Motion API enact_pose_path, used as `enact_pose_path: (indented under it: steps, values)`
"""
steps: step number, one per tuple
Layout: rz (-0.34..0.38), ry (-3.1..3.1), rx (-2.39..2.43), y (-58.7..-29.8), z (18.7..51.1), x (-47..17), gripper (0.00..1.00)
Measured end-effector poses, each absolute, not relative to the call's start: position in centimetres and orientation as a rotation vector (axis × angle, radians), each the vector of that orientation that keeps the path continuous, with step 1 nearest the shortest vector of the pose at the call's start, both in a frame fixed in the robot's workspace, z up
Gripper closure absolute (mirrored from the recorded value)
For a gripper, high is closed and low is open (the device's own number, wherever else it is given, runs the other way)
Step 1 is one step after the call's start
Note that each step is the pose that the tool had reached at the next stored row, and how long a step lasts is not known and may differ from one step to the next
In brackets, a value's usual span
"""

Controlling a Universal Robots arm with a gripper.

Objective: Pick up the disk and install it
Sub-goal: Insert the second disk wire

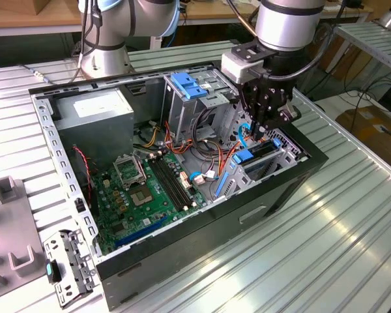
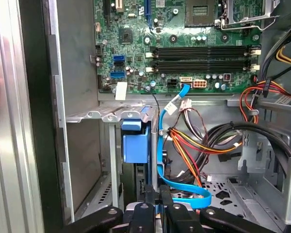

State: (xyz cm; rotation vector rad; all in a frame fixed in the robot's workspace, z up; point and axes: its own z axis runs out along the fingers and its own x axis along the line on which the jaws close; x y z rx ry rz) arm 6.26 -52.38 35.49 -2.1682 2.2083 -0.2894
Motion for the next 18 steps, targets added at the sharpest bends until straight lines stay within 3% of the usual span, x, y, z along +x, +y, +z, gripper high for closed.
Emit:
enact_pose_path:
  steps: [8,10,18]
  values:
    - [-0.289,2.203,-2.161,-52.5,35.5,6.1,0.84]
    - [-0.24,2.191,-2.144,-54.4,35.1,6.0,0.84]
    - [-0.233,2.192,-2.139,-54.6,34.7,6.1,0.84]
